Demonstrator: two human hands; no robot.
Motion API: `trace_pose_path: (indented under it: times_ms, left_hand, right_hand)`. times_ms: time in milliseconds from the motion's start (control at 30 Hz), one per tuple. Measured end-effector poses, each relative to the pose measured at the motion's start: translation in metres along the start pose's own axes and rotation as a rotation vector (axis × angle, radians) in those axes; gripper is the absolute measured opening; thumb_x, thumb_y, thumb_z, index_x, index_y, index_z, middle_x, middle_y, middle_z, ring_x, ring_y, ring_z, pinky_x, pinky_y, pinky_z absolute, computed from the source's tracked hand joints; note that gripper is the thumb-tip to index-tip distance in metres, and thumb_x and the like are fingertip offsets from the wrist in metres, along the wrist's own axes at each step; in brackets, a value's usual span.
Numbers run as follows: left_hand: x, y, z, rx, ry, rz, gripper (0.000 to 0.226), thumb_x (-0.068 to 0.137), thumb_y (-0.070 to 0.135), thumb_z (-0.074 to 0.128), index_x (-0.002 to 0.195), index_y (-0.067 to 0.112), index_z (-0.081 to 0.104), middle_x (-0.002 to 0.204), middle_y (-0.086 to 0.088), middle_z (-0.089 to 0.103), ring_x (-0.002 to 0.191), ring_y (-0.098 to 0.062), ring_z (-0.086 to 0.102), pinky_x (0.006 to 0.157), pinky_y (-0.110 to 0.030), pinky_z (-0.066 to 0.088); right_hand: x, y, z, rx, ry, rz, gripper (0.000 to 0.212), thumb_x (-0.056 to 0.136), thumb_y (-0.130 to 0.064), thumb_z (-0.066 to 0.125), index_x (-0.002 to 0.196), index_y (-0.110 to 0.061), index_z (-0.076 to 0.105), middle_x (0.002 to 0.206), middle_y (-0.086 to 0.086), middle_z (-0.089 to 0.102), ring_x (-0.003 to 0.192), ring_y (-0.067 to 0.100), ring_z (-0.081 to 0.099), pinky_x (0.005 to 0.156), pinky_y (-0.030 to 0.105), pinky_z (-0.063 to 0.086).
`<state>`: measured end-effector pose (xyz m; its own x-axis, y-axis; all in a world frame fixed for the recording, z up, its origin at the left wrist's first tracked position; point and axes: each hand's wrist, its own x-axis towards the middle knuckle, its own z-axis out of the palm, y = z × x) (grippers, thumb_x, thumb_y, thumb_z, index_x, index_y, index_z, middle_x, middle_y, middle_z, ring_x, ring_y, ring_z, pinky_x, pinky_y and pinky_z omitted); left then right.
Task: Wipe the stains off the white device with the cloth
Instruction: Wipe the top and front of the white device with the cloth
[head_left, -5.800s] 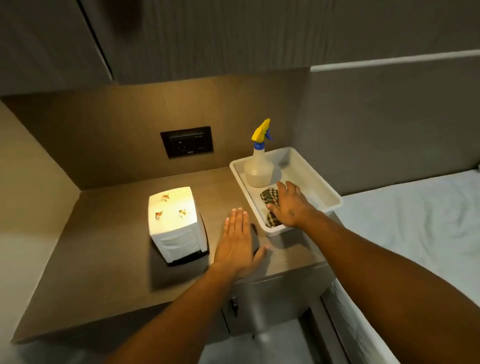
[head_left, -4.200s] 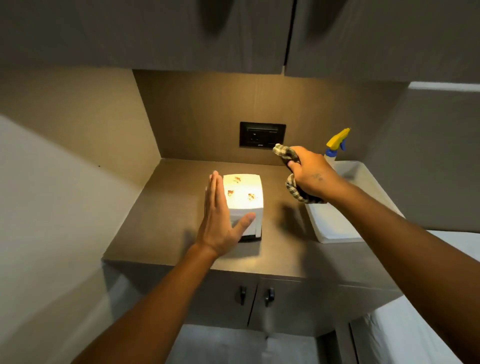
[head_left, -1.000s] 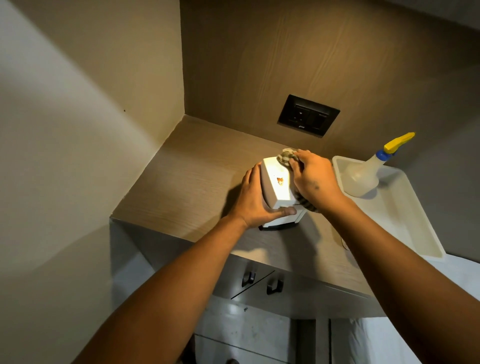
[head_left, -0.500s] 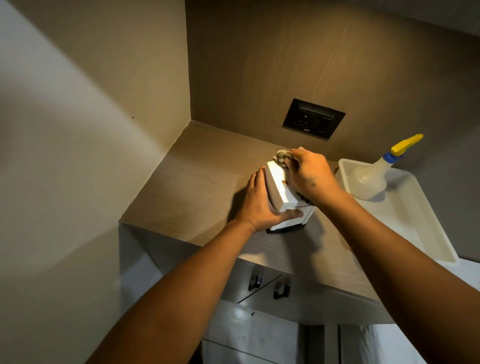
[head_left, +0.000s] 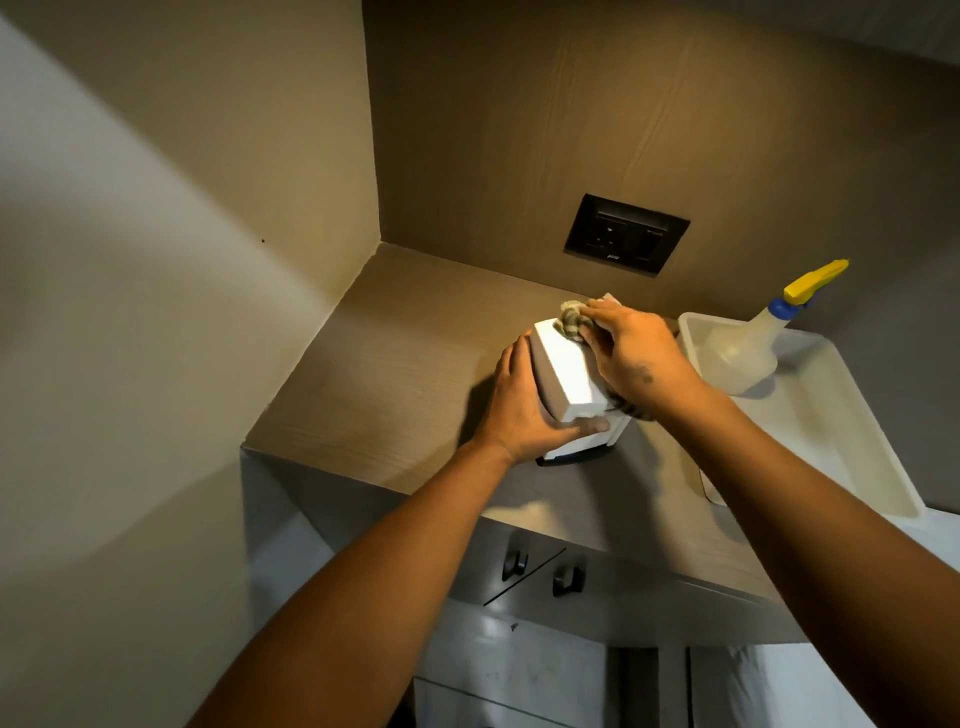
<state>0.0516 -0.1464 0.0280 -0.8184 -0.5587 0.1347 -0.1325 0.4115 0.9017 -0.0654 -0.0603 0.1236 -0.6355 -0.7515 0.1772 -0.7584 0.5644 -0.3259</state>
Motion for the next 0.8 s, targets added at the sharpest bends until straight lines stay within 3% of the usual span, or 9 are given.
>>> trace_pose_path:
  times_ms: [167, 267, 333, 400, 500, 600, 700, 800]
  left_hand:
    - [0.002, -0.001, 0.001, 0.053, 0.002, 0.025, 0.131, 0.051, 0.059, 0.093, 0.154, 0.015, 0.025, 0.150, -0.005, 0.040, 0.138, -0.018, 0.039, 0.114, -0.033, 0.038]
    - [0.000, -0.004, 0.003, 0.052, 0.008, 0.009, 0.129, 0.054, 0.048, 0.096, 0.156, 0.015, 0.023, 0.152, -0.006, 0.038, 0.140, -0.019, 0.038, 0.115, -0.033, 0.038]
    - [0.001, -0.002, 0.002, 0.032, 0.009, 0.008, 0.133, 0.053, 0.051, 0.096, 0.157, 0.014, 0.022, 0.152, -0.007, 0.038, 0.139, -0.019, 0.039, 0.113, -0.037, 0.041]
    - [0.001, 0.000, 0.002, 0.038, 0.006, 0.009, 0.134, 0.050, 0.061, 0.094, 0.155, 0.015, 0.024, 0.149, -0.005, 0.041, 0.136, -0.017, 0.041, 0.112, -0.040, 0.043]
    - [0.000, 0.001, 0.002, 0.049, 0.008, 0.009, 0.135, 0.048, 0.070, 0.090, 0.154, 0.018, 0.024, 0.148, -0.004, 0.041, 0.135, -0.016, 0.041, 0.111, -0.041, 0.043]
    - [0.002, 0.006, 0.002, 0.062, 0.010, 0.011, 0.130, 0.049, 0.070, 0.089, 0.152, 0.018, 0.027, 0.148, -0.004, 0.043, 0.136, -0.019, 0.043, 0.112, -0.042, 0.043]
    - [0.006, 0.003, 0.006, 0.126, -0.043, 0.079, 0.101, 0.066, 0.060, 0.080, 0.148, 0.017, 0.039, 0.146, -0.008, 0.050, 0.135, -0.024, 0.049, 0.112, -0.044, 0.042]
    - [0.001, -0.002, 0.004, 0.079, -0.002, -0.006, 0.117, 0.062, 0.045, 0.091, 0.154, 0.011, 0.028, 0.151, -0.012, 0.041, 0.138, -0.025, 0.042, 0.114, -0.039, 0.041]
  right_hand:
    - [-0.023, -0.014, 0.006, 0.051, -0.034, -0.154, 0.037, 0.098, -0.022, 0.051, 0.133, -0.012, 0.055, 0.142, 0.010, 0.052, 0.136, 0.027, 0.040, 0.113, 0.040, 0.026]
    - [-0.058, -0.006, 0.004, 0.112, -0.023, -0.222, 0.041, 0.099, -0.031, 0.050, 0.138, -0.018, 0.050, 0.146, 0.003, 0.047, 0.139, 0.013, 0.028, 0.116, 0.040, 0.018]
    - [-0.058, 0.008, -0.002, 0.074, -0.037, -0.198, 0.042, 0.098, -0.036, 0.048, 0.139, -0.024, 0.049, 0.148, -0.003, 0.042, 0.142, 0.013, 0.023, 0.116, 0.044, 0.011]
    - [-0.039, 0.013, -0.004, 0.071, -0.037, -0.108, 0.040, 0.098, -0.035, 0.049, 0.136, -0.026, 0.053, 0.148, -0.004, 0.044, 0.144, 0.020, 0.025, 0.115, 0.051, 0.016]
    - [-0.009, 0.003, -0.002, 0.102, -0.019, 0.005, 0.035, 0.097, -0.033, 0.053, 0.130, -0.025, 0.059, 0.141, -0.001, 0.054, 0.137, 0.026, 0.037, 0.107, 0.044, 0.031]
    - [-0.010, -0.012, 0.001, 0.065, -0.013, -0.067, 0.033, 0.095, -0.027, 0.055, 0.127, -0.022, 0.062, 0.136, 0.002, 0.059, 0.131, 0.027, 0.045, 0.105, 0.042, 0.035]
    - [-0.047, -0.020, 0.006, 0.089, -0.007, -0.195, 0.036, 0.096, -0.027, 0.055, 0.131, -0.017, 0.059, 0.141, 0.005, 0.054, 0.138, 0.024, 0.037, 0.112, 0.037, 0.023]
    - [-0.072, -0.004, 0.005, 0.126, 0.019, -0.200, 0.038, 0.097, -0.026, 0.055, 0.134, -0.020, 0.056, 0.143, 0.002, 0.050, 0.139, 0.018, 0.032, 0.113, 0.034, 0.016]
